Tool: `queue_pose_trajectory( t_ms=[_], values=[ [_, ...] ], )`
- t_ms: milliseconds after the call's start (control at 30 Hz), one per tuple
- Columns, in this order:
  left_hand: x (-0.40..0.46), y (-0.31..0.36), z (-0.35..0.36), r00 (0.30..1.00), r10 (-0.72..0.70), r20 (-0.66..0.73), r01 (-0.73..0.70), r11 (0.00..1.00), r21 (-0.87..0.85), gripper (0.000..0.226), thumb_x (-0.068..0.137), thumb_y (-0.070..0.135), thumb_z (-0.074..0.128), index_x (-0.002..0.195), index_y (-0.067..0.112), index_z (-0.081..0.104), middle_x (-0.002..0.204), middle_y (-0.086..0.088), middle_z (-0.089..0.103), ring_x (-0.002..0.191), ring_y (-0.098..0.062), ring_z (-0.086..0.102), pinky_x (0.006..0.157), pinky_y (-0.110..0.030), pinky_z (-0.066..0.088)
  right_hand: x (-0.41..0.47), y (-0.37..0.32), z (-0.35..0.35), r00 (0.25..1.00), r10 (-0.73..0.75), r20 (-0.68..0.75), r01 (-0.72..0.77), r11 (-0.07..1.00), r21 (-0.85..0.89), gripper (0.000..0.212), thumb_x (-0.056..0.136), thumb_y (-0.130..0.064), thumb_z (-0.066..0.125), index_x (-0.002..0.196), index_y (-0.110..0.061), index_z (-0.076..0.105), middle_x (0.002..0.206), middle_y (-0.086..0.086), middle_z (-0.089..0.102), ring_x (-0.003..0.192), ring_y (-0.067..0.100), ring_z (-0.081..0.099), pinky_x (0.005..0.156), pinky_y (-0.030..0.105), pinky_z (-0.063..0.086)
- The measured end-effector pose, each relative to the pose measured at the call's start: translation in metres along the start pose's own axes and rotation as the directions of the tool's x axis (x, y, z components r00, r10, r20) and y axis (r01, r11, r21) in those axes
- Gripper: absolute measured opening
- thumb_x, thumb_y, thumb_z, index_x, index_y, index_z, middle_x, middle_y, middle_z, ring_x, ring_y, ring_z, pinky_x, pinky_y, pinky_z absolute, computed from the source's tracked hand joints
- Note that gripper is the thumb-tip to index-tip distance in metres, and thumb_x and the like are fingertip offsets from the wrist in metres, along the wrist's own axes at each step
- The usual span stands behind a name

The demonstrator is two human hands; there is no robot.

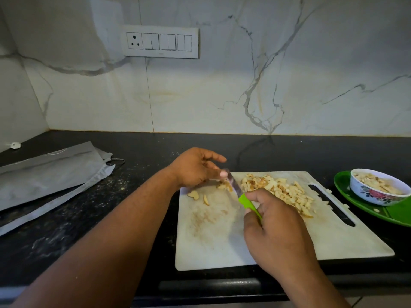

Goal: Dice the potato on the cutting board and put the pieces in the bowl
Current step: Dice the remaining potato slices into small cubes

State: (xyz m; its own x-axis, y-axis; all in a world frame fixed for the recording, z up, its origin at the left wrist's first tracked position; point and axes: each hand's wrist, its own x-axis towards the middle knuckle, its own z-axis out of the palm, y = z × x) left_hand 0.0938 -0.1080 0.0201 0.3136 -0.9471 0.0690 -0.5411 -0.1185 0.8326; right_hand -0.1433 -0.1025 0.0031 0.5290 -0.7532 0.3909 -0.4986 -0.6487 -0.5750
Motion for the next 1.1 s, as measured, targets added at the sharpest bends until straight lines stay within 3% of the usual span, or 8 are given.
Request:
queue_pose_trajectory(
  t_ms=[100, 167, 300, 433, 533, 733, 933, 1100],
  values=[
    [0.000, 0.000, -0.010, 0.987, 0.017, -0.158, -0.009, 0.999, 0.048, 0.022, 0.095, 0.022, 0.076, 0.117, 0.025, 0.075, 0.090, -0.009, 0.077, 0.077, 0.002, 0.071, 0.076, -0.021, 0.054, 0.002, -0.016, 0.007, 0.998, -0.050, 0.044, 0.054, 0.993, -0.101, 0.027, 0.091, -0.032, 0.054, 0.118, -0.037, 0.053, 0.074, -0.013, 0.058, 0.064, 0.003, 0.053, 0.051, 0.016, 0.036],
    [-0.001, -0.002, -0.022, 0.985, 0.021, -0.170, 0.011, 0.983, 0.185, 0.015, 0.095, 0.029, 0.076, 0.110, 0.028, 0.077, 0.094, -0.006, 0.077, 0.083, 0.000, 0.071, 0.080, -0.022, 0.055, 0.004, -0.025, 0.015, 0.993, -0.075, 0.088, 0.088, 0.984, -0.157, 0.033, 0.089, -0.033, 0.052, 0.122, -0.035, 0.050, 0.081, -0.011, 0.058, 0.072, 0.010, 0.053, 0.058, 0.021, 0.041],
    [-0.007, -0.002, -0.043, 0.988, -0.136, 0.075, 0.088, 0.889, 0.449, 0.017, 0.084, 0.045, 0.083, 0.096, 0.034, 0.078, 0.096, 0.014, 0.075, 0.094, -0.009, 0.069, 0.083, -0.030, 0.054, 0.008, -0.027, 0.017, 0.996, -0.057, 0.076, 0.074, 0.966, -0.248, 0.038, 0.087, -0.033, 0.053, 0.125, -0.033, 0.047, 0.079, -0.009, 0.052, 0.071, 0.014, 0.051, 0.058, 0.025, 0.039],
    [-0.014, -0.003, -0.051, 0.937, -0.285, 0.204, 0.156, 0.861, 0.485, 0.044, 0.063, 0.046, 0.097, 0.098, 0.034, 0.075, 0.089, 0.013, 0.074, 0.090, -0.011, 0.070, 0.088, -0.033, 0.054, -0.003, -0.016, 0.003, 1.000, -0.017, 0.016, 0.021, 0.951, -0.307, 0.037, 0.086, -0.032, 0.051, 0.122, -0.032, 0.046, 0.075, -0.011, 0.052, 0.066, 0.010, 0.052, 0.053, 0.021, 0.037],
    [-0.014, -0.005, -0.050, 0.925, -0.309, 0.223, 0.160, 0.845, 0.510, 0.039, 0.060, 0.038, 0.100, 0.092, 0.033, 0.078, 0.085, 0.012, 0.075, 0.089, -0.013, 0.070, 0.096, -0.037, 0.054, -0.009, -0.015, -0.005, 1.000, -0.016, -0.023, 0.009, 0.956, -0.294, 0.035, 0.087, -0.034, 0.050, 0.122, -0.033, 0.045, 0.074, -0.011, 0.048, 0.066, 0.010, 0.048, 0.052, 0.020, 0.033],
    [-0.019, 0.000, -0.046, 0.937, -0.263, 0.232, 0.122, 0.865, 0.487, 0.019, 0.071, 0.031, 0.095, 0.082, 0.026, 0.081, 0.082, 0.013, 0.078, 0.081, -0.002, 0.070, 0.086, -0.029, 0.050, 0.005, -0.027, 0.015, 0.996, -0.086, 0.037, 0.091, 0.973, -0.210, 0.031, 0.088, -0.032, 0.052, 0.119, -0.034, 0.049, 0.076, -0.011, 0.052, 0.069, 0.011, 0.052, 0.056, 0.023, 0.040],
    [-0.010, 0.011, -0.028, 0.997, -0.025, 0.073, -0.002, 0.935, 0.354, 0.008, 0.083, 0.036, 0.086, 0.084, 0.028, 0.083, 0.075, 0.016, 0.076, 0.069, 0.008, 0.065, 0.071, -0.018, 0.046, 0.014, 0.003, 0.002, 0.998, -0.001, -0.064, -0.016, 0.962, -0.273, 0.036, 0.088, -0.032, 0.052, 0.124, -0.035, 0.051, 0.070, -0.012, 0.052, 0.060, 0.006, 0.046, 0.049, 0.021, 0.034],
    [0.000, 0.008, -0.003, 1.000, 0.014, -0.009, -0.010, 0.928, 0.372, 0.009, 0.082, 0.033, 0.088, 0.078, 0.028, 0.081, 0.074, 0.019, 0.075, 0.072, 0.006, 0.067, 0.072, -0.020, 0.050, 0.013, 0.007, 0.004, 0.998, 0.021, -0.061, -0.037, 0.959, -0.280, 0.032, 0.088, -0.034, 0.052, 0.120, -0.037, 0.051, 0.069, -0.013, 0.054, 0.059, 0.005, 0.047, 0.048, 0.019, 0.032]
  ],
)
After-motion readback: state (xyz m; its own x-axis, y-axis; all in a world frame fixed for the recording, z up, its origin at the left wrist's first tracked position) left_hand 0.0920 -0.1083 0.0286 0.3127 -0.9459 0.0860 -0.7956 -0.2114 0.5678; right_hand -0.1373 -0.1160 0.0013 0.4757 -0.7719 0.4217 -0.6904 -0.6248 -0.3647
